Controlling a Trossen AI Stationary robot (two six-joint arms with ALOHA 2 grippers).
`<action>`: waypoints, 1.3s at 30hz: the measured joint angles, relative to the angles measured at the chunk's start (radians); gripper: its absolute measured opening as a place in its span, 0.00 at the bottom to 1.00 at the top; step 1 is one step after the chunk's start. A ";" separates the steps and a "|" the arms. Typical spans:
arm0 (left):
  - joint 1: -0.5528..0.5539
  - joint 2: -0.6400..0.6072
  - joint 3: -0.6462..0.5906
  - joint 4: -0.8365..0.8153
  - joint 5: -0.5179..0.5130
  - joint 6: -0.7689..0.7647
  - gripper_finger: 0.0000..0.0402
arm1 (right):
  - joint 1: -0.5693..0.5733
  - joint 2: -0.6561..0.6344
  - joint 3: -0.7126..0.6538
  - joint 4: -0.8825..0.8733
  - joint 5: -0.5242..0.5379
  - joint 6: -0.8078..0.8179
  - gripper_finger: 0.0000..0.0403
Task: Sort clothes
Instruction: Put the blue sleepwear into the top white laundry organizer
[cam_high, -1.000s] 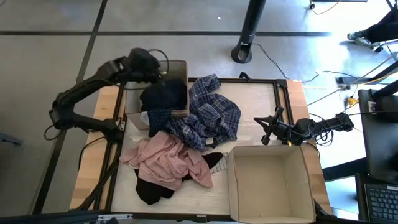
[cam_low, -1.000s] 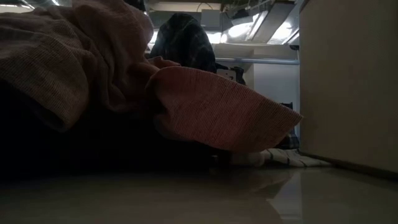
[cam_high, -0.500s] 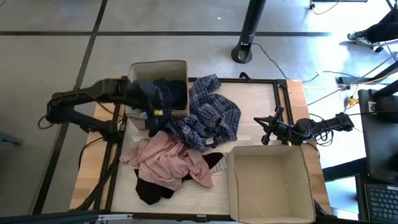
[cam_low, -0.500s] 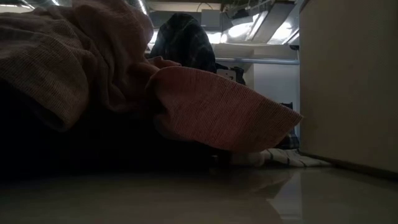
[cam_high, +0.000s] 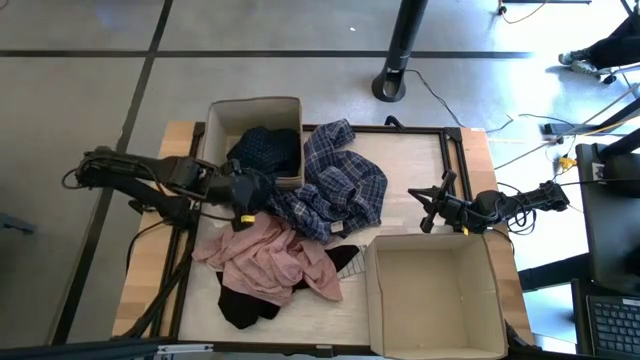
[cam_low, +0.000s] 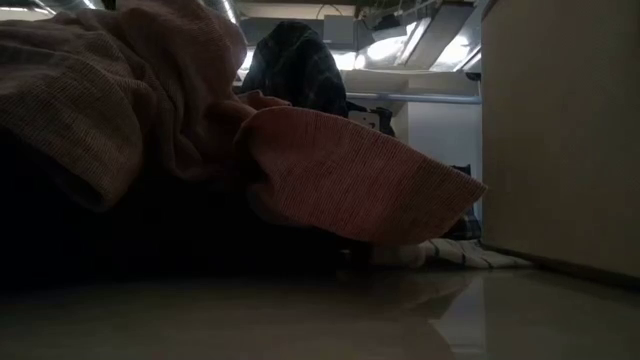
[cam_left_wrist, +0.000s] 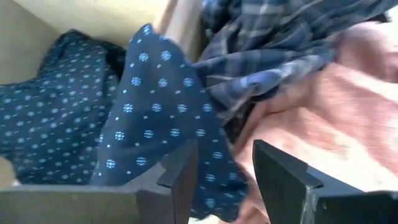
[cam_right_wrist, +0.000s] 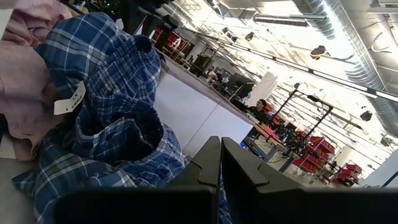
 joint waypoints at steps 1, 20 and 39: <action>-0.001 0.000 -0.013 0.012 -0.027 0.007 0.36 | 0.000 0.000 0.000 -0.002 0.000 -0.002 0.04; 0.008 0.000 -0.189 0.191 -0.247 0.105 0.26 | 0.000 0.000 0.000 -0.021 0.000 -0.005 0.04; 0.010 0.000 -0.021 0.246 -0.586 0.386 0.00 | 0.000 0.000 0.000 -0.021 0.000 -0.006 0.04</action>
